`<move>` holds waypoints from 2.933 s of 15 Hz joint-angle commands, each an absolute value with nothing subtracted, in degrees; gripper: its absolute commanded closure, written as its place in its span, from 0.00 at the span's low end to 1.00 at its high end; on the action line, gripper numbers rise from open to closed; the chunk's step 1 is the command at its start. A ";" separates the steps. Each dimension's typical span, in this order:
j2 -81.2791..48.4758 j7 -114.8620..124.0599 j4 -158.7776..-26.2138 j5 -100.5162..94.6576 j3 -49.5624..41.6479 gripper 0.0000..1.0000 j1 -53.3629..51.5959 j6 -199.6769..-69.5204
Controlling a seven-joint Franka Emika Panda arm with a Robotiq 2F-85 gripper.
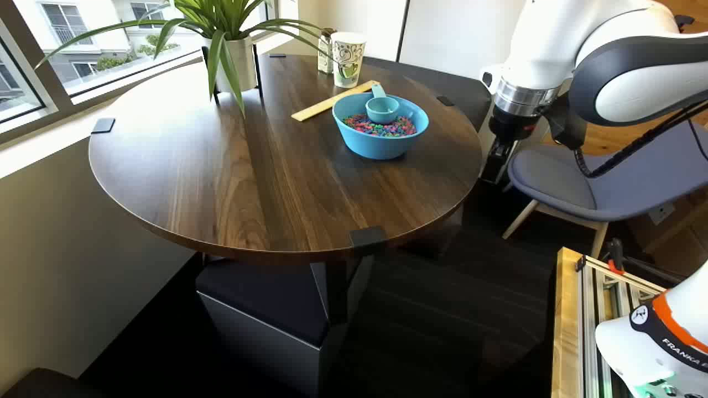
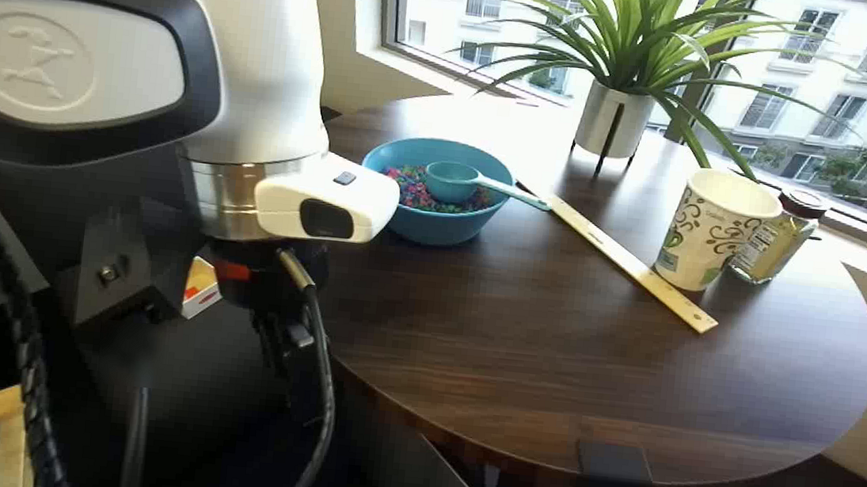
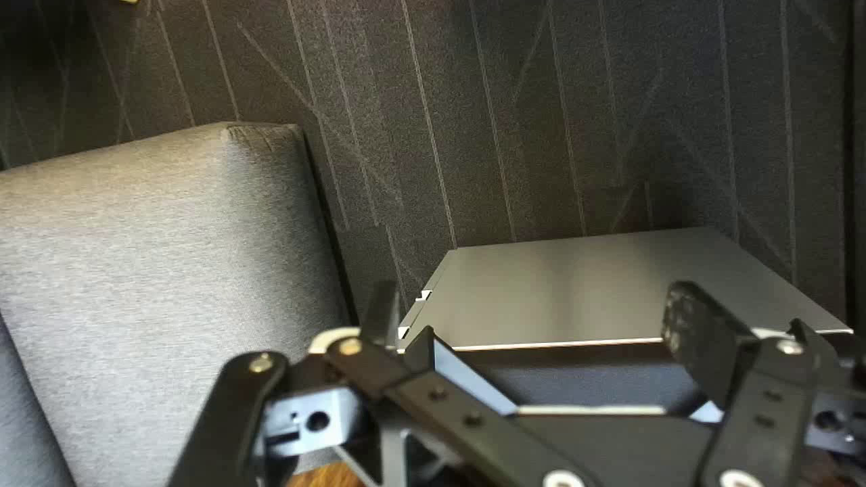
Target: Move the cup to the left
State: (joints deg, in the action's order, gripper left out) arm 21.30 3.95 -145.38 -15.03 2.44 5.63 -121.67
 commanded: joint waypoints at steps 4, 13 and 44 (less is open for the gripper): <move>21.29 4.19 -145.30 -15.31 1.69 0.00 4.83 -121.49; 25.81 0.73 -145.44 -14.15 0.41 0.00 4.57 -114.48; -11.39 49.08 -85.24 -4.13 -4.06 0.00 4.51 -117.21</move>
